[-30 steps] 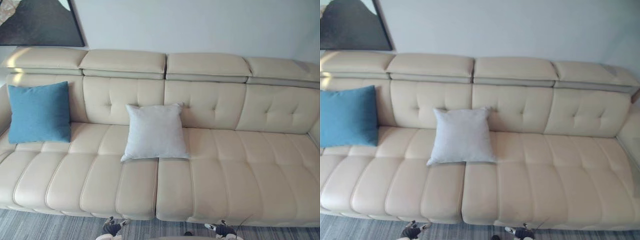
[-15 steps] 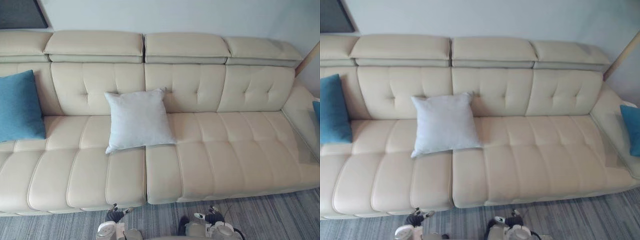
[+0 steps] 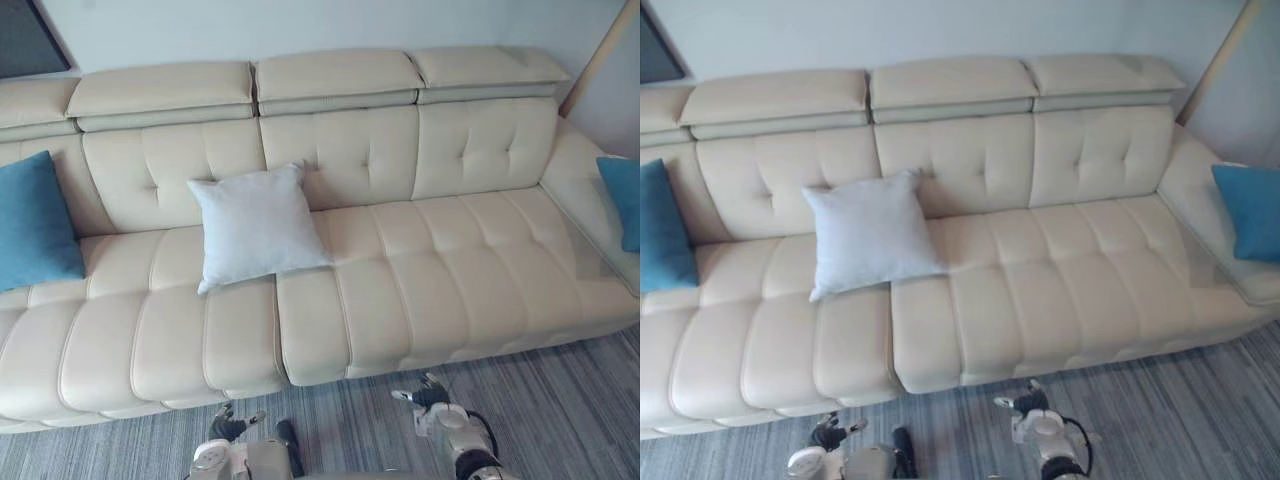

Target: Pick up cushions and gather them together orderly.

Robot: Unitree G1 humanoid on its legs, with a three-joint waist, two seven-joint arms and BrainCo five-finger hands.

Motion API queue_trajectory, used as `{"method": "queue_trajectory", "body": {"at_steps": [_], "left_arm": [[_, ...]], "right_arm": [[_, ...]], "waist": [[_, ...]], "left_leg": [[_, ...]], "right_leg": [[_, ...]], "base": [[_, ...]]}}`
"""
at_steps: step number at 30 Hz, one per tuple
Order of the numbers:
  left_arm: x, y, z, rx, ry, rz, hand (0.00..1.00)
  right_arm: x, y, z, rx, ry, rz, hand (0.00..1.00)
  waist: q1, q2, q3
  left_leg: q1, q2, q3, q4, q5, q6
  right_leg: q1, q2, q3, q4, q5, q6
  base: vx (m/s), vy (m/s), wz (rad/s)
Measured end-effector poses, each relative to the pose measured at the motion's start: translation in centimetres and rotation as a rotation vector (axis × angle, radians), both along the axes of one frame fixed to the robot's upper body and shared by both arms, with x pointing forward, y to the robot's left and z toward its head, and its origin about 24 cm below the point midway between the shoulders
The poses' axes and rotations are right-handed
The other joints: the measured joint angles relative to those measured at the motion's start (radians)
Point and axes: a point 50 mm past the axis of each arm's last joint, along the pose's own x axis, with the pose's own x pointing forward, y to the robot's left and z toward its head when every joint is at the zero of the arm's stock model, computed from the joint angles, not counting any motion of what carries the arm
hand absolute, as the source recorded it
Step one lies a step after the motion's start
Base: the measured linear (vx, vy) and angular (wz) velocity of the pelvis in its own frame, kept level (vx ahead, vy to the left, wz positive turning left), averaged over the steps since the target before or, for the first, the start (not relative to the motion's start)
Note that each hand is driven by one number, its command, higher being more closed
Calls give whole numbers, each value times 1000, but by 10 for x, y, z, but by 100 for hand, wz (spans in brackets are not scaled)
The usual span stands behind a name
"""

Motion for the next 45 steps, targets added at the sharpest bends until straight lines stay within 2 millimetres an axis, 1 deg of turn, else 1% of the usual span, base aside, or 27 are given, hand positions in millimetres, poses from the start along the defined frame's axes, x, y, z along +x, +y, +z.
{"method": "queue_trajectory", "body": {"at_steps": [1, 2, 4, 5, 6, 7, 8, 9, 10, 11, 12, 15, 16, 19, 22, 27, 30, 33, 35, 36, 37, 38, 39, 40, 41, 43, 45], "left_arm": [[1, -2, 0, -3, -3, -6, 0], [1, -2, 0, -5, -5, -6, 0], [-1, -3, -1, -7, 0, 0, 0], [-4, -2, -1, -12, 5, 20, 0], [-5, -2, -2, -15, 8, 28, 0], [-9, -3, -3, -20, 17, 38, 0], [-11, -3, -4, -31, 18, 61, 0], [-13, -1, -4, -27, 23, 67, 0], [-19, 3, -6, -15, 44, 67, 0], [-21, 4, -7, -14, 56, 66, 0], [-26, 2, -9, -18, 74, 67, 0], [-32, 0, -11, -26, 92, 72, 0], [-32, -1, -11, -27, 92, 73, 0], [-36, -2, -12, -36, 103, 92, 0], [-39, -3, -14, -48, 113, 121, 0], [-42, -8, -15, -75, 119, 159, 0], [-41, -6, -15, -76, 111, 172, 0], [-39, -4, -14, -71, 105, 187, 0], [-37, -2, -13, -63, 103, 178, 0], [-36, -1, -13, -61, 105, 177, 0], [-35, -1, -13, -62, 107, 176, 0], [-33, -2, -13, -63, 102, 171, 0], [-33, -2, -13, -63, 103, 170, 0], [-32, -3, -13, -67, 105, 167, 0], [-29, -4, -12, -68, 102, 160, 0], [-23, -13, -12, -86, 93, 133, 0], [-22, -16, -12, -82, 94, 103, 0]], "right_arm": [[-6, -4, -2, -7, 21, -12, 0], [-7, -5, -3, -8, 30, -14, 0], [-13, -9, -5, -10, 47, -40, 0], [-16, -10, -5, -7, 52, -53, 0], [-19, -10, -6, -6, 57, -56, 0], [-25, -9, -8, 0, 71, -66, 0], [-31, -6, -11, 16, 87, -90, 0], [-35, -2, -13, 36, 90, -109, 0], [-40, 1, -15, 51, 101, -120, 0], [-43, 1, -16, 53, 109, -123, 0], [-53, 0, -18, 54, 128, -144, 0], [-60, -4, -19, 52, 141, -170, 0], [-64, -5, -20, 54, 151, -189, 0], [-66, -5, -21, 59, 154, -204, 0], [-69, -5, -21, 64, 158, -223, 0], [-69, -5, -21, 70, 155, -236, 0], [-67, -3, -21, 80, 146, -243, 0], [-60, 3, -20, 95, 128, -234, 0], [-55, 9, -19, 112, 113, -226, 0], [-52, 11, -19, 120, 106, -227, 0], [-49, 10, -18, 123, 93, -237, 0], [-49, 9, -18, 123, 92, -246, 0], [-49, 8, -18, 123, 92, -248, 0], [-51, 6, -18, 120, 94, -259, 0], [-51, 4, -17, 117, 90, -269, 0], [-49, -8, -14, 91, 75, -282, 0], [-50, -14, -13, 79, 75, -290, 0]], "waist": [[-3, -5, 1], [-2, -4, 0], [-1, 0, -1], [-2, 1, -2], [-2, 3, -3], [-2, 14, -10], [4, 19, -18], [4, 12, -25], [-9, -11, -44], [-18, -18, -54], [-31, -23, -79], [-33, -16, -102], [-32, -20, -106], [-33, -10, -107], [-31, -3, -115], [-32, -6, -114], [-34, -14, -110], [-29, -26, -106], [-28, -22, -95], [-28, -22, -97], [-33, -18, -97], [-34, -15, -95], [-33, -15, -94], [-36, -8, -94], [-39, -4, -92], [-39, 25, -72], [-41, 33, -66]], "left_leg": [[-24, -6, -77, 28, -6, -8], [-27, -4, -95, 54, -23, -5], [-20, -22, -128, 204, -143, 8], [-1, -29, -141, 281, -221, -17], [15, -33, -157, 295, -254, -25], [53, -33, -186, 279, -323, -41], [79, -46, -179, 216, -370, -23], [88, -58, -167, 187, -357, -15], [120, -90, -152, 110, -316, 7], [134, -104, -150, 75, -297, 16], [153, -128, -152, -1, -267, 19], [174, -148, -154, -78, -226, 29], [183, -151, -155, -100, -207, 35], [232, -149, -155, -151, -182, 27], [271, -133, -148, -181, -177, 19], [313, -109, -83, -219, -176, 7], [313, -93, -7, -214, -190, -6], [310, -60, 101, -178, -226, -23], [304, -23, 192, -142, -253, -34], [298, -6, 245, -128, -260, -38], [292, 8, 286, -123, -260, -38], [290, 22, 332, -116, -258, -41], [292, 24, 343, -110, -256, -46], [295, 31, 341, -106, -252, -52], [297, 35, 339, -103, -250, -55], [321, 47, 338, -92, -244, -64], [309, 77, 330, 9, -244, -64]], "right_leg": [[-32, -5, -4, 13, 0, -23], [-40, -9, 0, 19, 1, -29], [-78, -32, 30, 25, 20, -36], [-110, -40, 68, 25, 36, -31], [-123, -40, 82, 26, 39, -29], [-149, -36, 102, 34, 48, -13], [-171, -29, 137, 44, 57, 11], [-171, -35, 146, 34, 68, 14], [-162, -54, 168, -18, 101, 22], [-152, -65, 168, -45, 119, 24], [-133, -77, 165, -96, 155, 17], [-125, -82, 159, -157, 194, 22], [-116, -81, 158, -170, 198, 26], [-85, -70, 154, -190, 200, 29], [-67, -51, 163, -203, 200, 28], [-71, -25, 209, -213, 202, 24], [-105, -6, 269, -210, 213, 14], [-157, 35, 343, -203, 241, -1], [-198, 59, 302, -197, 263, -20], [-222, 52, 203, -192, 251, -62], [-244, 28, 81, -166, 245, -75], [-269, -17, -111, -122, 230, -93], [-269, -40, -208, -105, 234, -97], [-261, -43, -256, -104, 242, -69], [-261, -37, -257, -101, 240, -65], [-264, -23, -227, -63, 204, -65], [-260, -23, -204, -29, 167, -69]], "base": [[-306, 28, -3], [-269, 78, -18], [-241, 173, -43], [-186, 209, -54], [-133, 257, -63], [-85, 260, -65], [-57, 242, -67], [-6, 182, -54], [18, 117, -24], [15, 157, -2], [5, 117, 11], [81, 57, 6], [110, -8, 3], [97, -36, -4], [56, -61, -19], [10, -43, -38], [-32, -14, -66], [-50, -35, -116], [-46, -93, -142], [-33, -104, -117], [19, -77, -133], [71, -60, -108], [147, -104, -107], [152, -125, -65], [150, -144, -52], [127, -130, -40], [138, -134, -35]]}}
